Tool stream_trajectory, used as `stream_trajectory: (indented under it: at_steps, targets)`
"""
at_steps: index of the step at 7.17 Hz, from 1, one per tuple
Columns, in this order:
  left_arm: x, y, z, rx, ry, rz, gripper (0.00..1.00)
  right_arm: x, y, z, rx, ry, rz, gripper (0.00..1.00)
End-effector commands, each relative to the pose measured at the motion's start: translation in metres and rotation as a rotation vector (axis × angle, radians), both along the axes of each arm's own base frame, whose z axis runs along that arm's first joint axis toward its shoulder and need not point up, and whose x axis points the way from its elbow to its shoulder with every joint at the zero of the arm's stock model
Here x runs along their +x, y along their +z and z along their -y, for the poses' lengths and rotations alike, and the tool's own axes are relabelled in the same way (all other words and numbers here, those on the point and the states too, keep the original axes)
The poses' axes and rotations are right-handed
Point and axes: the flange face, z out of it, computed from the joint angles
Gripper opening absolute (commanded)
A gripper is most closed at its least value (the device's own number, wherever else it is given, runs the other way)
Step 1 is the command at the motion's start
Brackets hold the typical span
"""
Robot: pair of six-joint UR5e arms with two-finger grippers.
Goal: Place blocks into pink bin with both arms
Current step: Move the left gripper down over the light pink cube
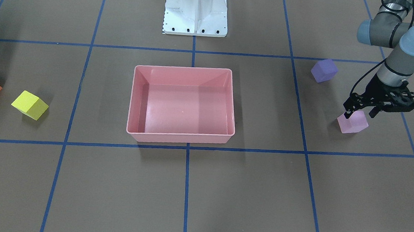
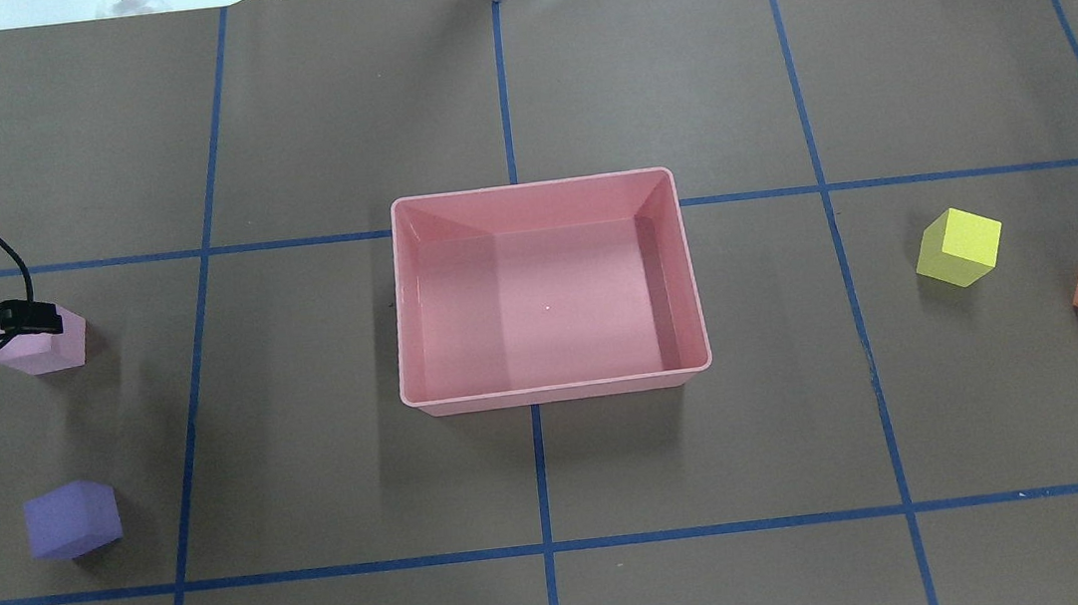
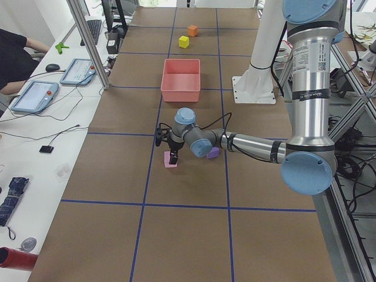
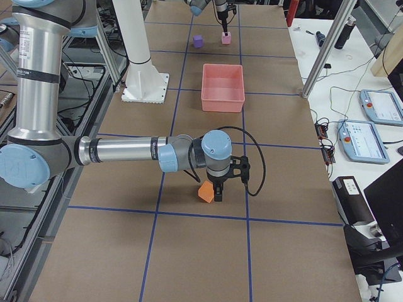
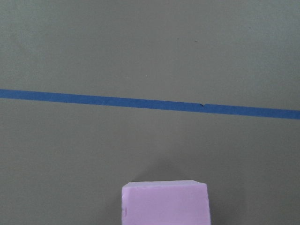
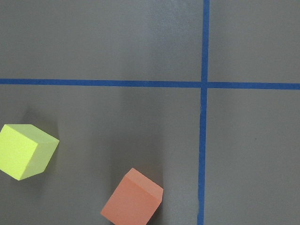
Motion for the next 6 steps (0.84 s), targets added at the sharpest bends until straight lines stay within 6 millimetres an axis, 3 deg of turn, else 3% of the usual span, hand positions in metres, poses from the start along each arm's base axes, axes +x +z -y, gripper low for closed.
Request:
stream_trajectory:
  at_steps: [1, 4, 5, 6]
  targets:
    - [0.009, 0.005, 0.0, -0.005, 0.006, 0.011, 1.0, 0.0, 0.001, 0.0, -0.002, 0.0, 0.0, 1.0]
    - [0.023, 0.011, 0.009, -0.009, 0.015, 0.021, 0.99, 0.0, 0.001, 0.0, -0.003, 0.0, 0.0, 1.0]
    - [0.024, 0.014, 0.008, -0.009, 0.02, 0.025, 0.93, 0.0, 0.002, 0.0, -0.005, 0.0, 0.0, 1.0]
    - [0.024, 0.014, 0.008, -0.008, 0.021, 0.025, 0.65, -0.001, 0.0, 0.001, -0.002, -0.002, 0.001, 1.0]
